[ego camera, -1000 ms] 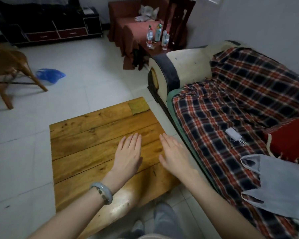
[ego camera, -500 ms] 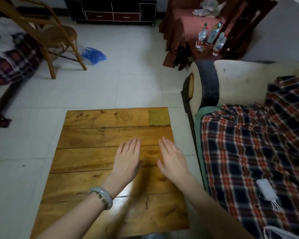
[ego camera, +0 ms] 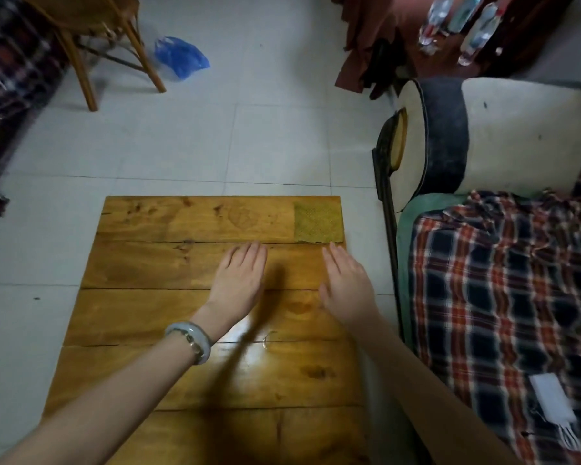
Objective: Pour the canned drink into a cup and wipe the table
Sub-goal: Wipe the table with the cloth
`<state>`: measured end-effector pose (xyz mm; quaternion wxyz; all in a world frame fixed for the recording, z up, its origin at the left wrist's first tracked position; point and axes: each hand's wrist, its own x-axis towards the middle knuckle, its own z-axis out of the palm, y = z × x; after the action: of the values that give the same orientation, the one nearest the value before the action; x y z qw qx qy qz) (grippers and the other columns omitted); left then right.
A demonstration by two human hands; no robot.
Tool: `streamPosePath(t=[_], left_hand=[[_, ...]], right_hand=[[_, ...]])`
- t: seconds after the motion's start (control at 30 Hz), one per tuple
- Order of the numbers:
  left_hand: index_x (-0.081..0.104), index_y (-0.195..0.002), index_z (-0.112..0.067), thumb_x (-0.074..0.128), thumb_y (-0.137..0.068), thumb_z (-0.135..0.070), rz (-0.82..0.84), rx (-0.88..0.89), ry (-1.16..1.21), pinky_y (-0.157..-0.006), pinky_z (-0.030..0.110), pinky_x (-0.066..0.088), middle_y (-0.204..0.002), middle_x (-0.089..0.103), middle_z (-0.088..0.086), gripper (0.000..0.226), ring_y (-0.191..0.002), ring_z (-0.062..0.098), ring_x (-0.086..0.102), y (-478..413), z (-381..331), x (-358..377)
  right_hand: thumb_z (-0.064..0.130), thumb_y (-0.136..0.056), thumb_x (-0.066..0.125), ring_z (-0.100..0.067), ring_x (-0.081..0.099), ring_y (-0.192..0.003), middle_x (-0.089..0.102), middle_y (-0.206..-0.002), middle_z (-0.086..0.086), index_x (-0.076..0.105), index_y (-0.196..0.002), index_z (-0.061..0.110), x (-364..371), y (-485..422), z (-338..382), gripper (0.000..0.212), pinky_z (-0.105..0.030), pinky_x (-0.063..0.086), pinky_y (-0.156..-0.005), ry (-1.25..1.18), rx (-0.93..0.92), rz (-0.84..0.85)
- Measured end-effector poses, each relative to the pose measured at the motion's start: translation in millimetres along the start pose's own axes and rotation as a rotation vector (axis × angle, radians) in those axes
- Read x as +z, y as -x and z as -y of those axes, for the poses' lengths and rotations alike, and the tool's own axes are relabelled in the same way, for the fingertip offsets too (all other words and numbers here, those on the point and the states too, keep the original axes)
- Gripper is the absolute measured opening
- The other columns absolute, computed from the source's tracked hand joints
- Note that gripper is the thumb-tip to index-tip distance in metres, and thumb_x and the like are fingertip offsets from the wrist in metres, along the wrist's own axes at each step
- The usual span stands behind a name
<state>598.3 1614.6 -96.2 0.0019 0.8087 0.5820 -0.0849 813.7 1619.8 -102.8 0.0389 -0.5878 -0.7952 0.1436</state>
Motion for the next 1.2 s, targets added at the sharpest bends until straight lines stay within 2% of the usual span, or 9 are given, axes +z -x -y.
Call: streamPosePath(t=[0.23,0.33,0.4,0.53,0.73,0.8,1.0,1.1,1.2], left_hand=[[0.058,-0.121,0.0,0.085,-0.052,-0.036,0.101,0.05,0.032,-0.094,0.04,0.048,-0.121,0.062,0.016,0.082,-0.109,0.029,0.061,-67,-2,74],[0.024,-0.145,-0.002,0.06,-0.086,-0.035,0.173,0.108,0.051,-0.114,0.04,0.021,-0.15,0.031,0.016,0.076,-0.137,0.028,0.031,-92,-9,112],[0.012,-0.148,-0.006,0.049,-0.092,-0.036,0.179,0.066,0.091,-0.116,0.038,0.012,-0.156,0.018,0.012,0.073,-0.142,0.026,0.019,-108,-10,132],[0.018,-0.146,-0.008,0.049,-0.092,-0.041,0.16,-0.03,0.239,-0.115,0.037,0.015,-0.154,0.022,0.01,0.07,-0.139,0.025,0.024,-140,-5,161],[0.028,-0.143,-0.007,0.053,-0.092,-0.038,0.083,-0.105,0.451,-0.116,0.037,0.021,-0.15,0.031,0.012,0.065,-0.138,0.025,0.027,-192,3,177],[0.027,-0.144,-0.008,0.05,-0.093,-0.04,0.042,-0.099,0.461,-0.116,0.036,0.02,-0.15,0.032,0.011,0.064,-0.138,0.024,0.028,-205,1,178],[0.013,-0.149,-0.011,0.037,-0.097,-0.044,0.043,-0.073,0.41,-0.117,0.036,0.008,-0.156,0.019,0.008,0.066,-0.143,0.022,0.016,-223,-14,188],[0.01,-0.15,-0.011,0.032,-0.099,-0.044,0.051,-0.07,0.334,-0.117,0.037,0.005,-0.158,0.015,0.006,0.064,-0.145,0.021,0.01,-223,-21,196],[0.008,-0.15,-0.012,0.029,-0.1,-0.043,0.054,-0.088,0.314,-0.119,0.039,0.005,-0.158,0.014,0.004,0.063,-0.146,0.021,0.008,-222,-23,199]], right_hand=[[0.017,-0.092,0.046,-0.026,0.025,-0.141,0.029,-0.152,-0.011,0.031,-0.144,0.008,72,-75,-39,0.055,-0.036,0.015,-0.114,0.043,-0.071,0.035],[0.013,-0.085,0.052,-0.034,0.043,-0.13,0.047,-0.139,-0.018,0.045,-0.134,0.001,100,-101,-57,0.051,-0.043,0.03,-0.108,0.035,-0.05,0.017],[0.012,-0.081,0.051,-0.037,0.051,-0.122,0.055,-0.129,-0.023,0.052,-0.127,-0.004,119,-113,-71,0.048,-0.05,0.041,-0.102,-0.012,-0.018,0.018],[0.008,-0.08,0.062,-0.038,0.049,-0.123,0.053,-0.13,-0.024,0.051,-0.126,-0.005,145,-137,-95,0.049,-0.052,0.044,-0.099,-0.024,-0.014,0.003],[0.014,-0.085,0.06,-0.038,0.044,-0.128,0.049,-0.135,-0.025,0.046,-0.131,-0.006,162,-172,-121,0.052,-0.043,0.025,-0.109,-0.042,0.033,-0.075],[0.014,-0.087,0.057,-0.039,0.045,-0.127,0.049,-0.134,-0.025,0.047,-0.13,-0.007,166,-181,-126,0.049,-0.046,0.031,-0.11,-0.084,0.062,-0.101],[0.015,-0.095,0.043,-0.031,0.04,-0.124,0.045,-0.134,-0.019,0.036,-0.138,-0.002,159,-204,-135,0.047,-0.037,0.034,-0.103,-0.374,0.355,-0.149],[0.017,-0.092,0.047,-0.03,0.048,-0.114,0.052,-0.121,-0.017,0.044,-0.132,0.001,154,-212,-136,0.043,-0.037,0.04,-0.096,-0.483,0.472,-0.148],[0.017,-0.092,0.053,-0.026,0.054,-0.104,0.058,-0.113,-0.014,0.05,-0.125,0.0,142,-220,-135,0.037,-0.028,0.041,-0.085,-0.695,0.631,-0.136]])
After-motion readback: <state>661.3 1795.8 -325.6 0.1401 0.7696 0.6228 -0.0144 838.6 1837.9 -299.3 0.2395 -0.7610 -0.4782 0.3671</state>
